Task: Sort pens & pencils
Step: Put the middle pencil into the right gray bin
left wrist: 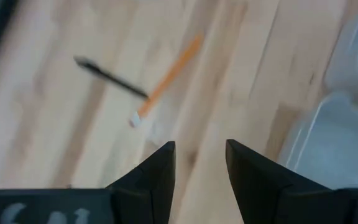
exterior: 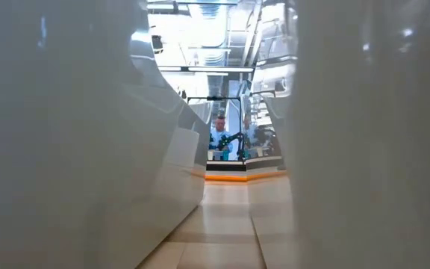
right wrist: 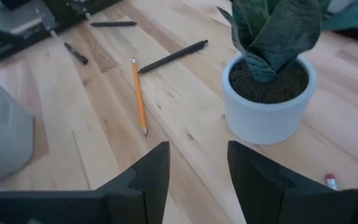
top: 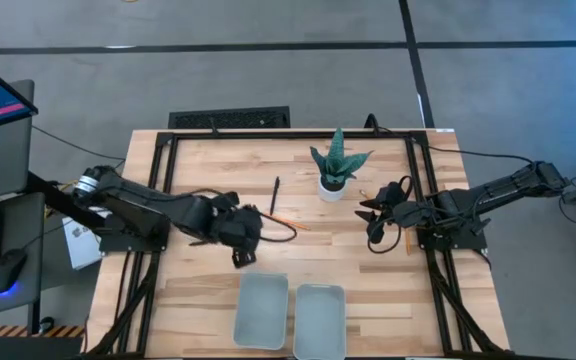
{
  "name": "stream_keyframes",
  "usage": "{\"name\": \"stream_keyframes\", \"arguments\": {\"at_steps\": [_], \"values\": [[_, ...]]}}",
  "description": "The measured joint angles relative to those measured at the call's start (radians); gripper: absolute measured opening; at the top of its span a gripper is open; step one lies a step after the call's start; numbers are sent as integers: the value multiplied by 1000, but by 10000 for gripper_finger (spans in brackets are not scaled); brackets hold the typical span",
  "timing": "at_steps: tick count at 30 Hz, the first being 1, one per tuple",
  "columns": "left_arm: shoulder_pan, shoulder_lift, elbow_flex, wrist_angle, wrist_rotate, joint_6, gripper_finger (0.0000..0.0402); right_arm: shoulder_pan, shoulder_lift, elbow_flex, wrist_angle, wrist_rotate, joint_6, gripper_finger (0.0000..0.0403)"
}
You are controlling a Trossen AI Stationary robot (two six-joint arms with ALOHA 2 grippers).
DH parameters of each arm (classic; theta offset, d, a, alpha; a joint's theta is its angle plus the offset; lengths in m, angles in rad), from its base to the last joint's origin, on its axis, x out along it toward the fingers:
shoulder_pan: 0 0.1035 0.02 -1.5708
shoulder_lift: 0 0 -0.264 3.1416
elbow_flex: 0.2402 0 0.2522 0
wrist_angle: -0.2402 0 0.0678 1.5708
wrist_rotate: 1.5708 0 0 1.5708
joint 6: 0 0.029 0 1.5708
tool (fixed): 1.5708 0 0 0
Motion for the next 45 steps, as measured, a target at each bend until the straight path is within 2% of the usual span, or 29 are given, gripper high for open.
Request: {"name": "stream_keyframes", "arguments": {"at_steps": [4, 12, 18, 22, 30, 37, 45], "values": [[0, -92, 0, 74, -81, 62, 133, 0, 0, 0, 1, 0, 31, 182], [0, -284, -21, 274, -132, 203, 133, 0, -1, 0, 52, 0, 33, 182], [0, -385, -74, 311, -198, 254, 133, 0, -1, 0, 129, -1, 33, 182], [1, -462, -172, 380, -245, 273, 133, 0, -2, 0, 169, 0, 33, 182], [37, -682, -470, 610, -240, 297, 133, -42, -2, 19, 207, 0, 26, 182], [117, -834, -677, 764, -232, 288, 133, -133, -2, 168, 11, -29, 25, 182], [196, -897, -838, 913, -230, 314, 133, -214, 0, 373, -333, -87, 39, 182]]}}
